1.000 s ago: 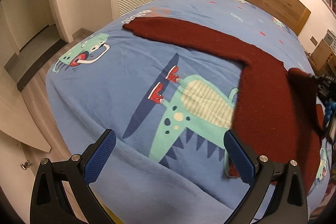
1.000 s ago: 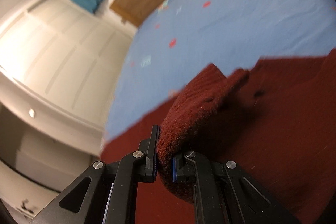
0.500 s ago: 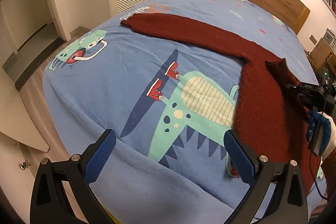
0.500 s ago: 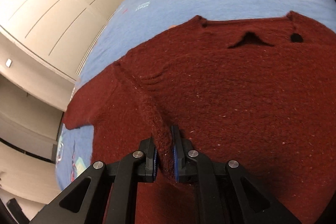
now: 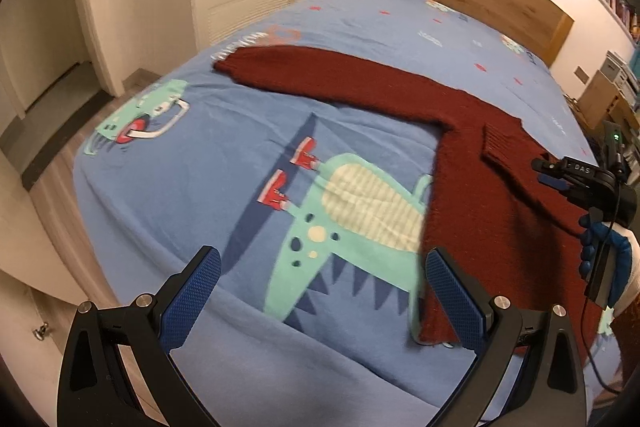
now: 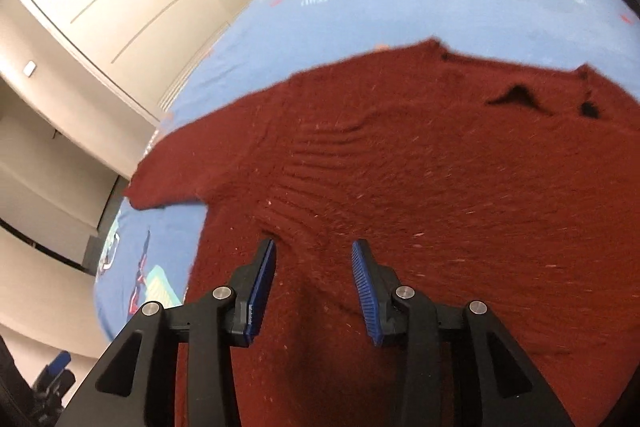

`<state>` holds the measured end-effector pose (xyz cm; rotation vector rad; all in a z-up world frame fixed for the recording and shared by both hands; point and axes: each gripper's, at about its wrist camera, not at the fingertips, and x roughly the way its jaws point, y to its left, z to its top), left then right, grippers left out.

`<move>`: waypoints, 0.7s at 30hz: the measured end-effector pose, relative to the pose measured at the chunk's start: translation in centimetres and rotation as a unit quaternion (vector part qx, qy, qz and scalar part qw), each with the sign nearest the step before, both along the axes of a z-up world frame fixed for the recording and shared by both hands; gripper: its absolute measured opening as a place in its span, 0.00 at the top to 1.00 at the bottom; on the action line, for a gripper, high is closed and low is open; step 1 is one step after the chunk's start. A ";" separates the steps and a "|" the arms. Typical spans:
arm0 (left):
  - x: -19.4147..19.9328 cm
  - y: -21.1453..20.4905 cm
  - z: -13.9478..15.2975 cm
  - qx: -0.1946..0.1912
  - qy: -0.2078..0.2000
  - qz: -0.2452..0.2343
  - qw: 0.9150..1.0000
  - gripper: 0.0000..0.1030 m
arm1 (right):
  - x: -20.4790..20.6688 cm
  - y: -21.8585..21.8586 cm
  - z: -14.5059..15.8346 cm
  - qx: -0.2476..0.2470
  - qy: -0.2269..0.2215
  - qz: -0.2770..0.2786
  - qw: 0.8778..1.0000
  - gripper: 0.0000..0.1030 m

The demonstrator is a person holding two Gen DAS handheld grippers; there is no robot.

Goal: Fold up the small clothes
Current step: 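Release the sleeve onto the body and withdraw the right gripper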

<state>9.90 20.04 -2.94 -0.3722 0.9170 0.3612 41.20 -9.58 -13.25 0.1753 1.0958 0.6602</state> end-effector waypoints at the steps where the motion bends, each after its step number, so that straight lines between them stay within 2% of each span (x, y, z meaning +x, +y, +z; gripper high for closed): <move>1: 0.2 0.0 -0.1 -0.003 0.003 -0.002 1.000 0.02 | -0.1 -1.0 0.5 -0.002 -0.008 -0.007 1.000 0.60; 3: 0.6 0.0 -0.3 -0.004 0.005 -0.005 1.000 0.02 | -0.3 -3.5 1.2 -0.014 -0.024 -0.026 0.999 0.60; 6: 0.9 0.0 -0.6 -0.004 0.004 -0.007 1.000 0.02 | 0.0 -8.0 1.9 -0.061 -0.053 -0.071 0.994 0.59; 13: 1.7 0.0 -1.5 -0.003 0.014 -0.010 1.000 0.02 | 1.6 -18.5 0.5 -0.160 -0.067 -0.186 0.967 0.57; 16: 2.0 0.2 -1.8 -0.005 0.018 -0.009 1.000 0.02 | 1.7 -21.1 -0.5 -0.189 -0.067 -0.222 0.954 0.55; 19: 2.1 0.3 -1.7 0.001 0.017 -0.007 1.000 0.02 | 1.6 -23.2 -1.9 -0.194 -0.052 -0.232 0.952 0.55; 21: 2.1 0.3 -1.6 0.008 0.014 -0.003 1.000 0.02 | 1.1 -22.6 -2.9 -0.198 -0.045 -0.221 0.954 0.53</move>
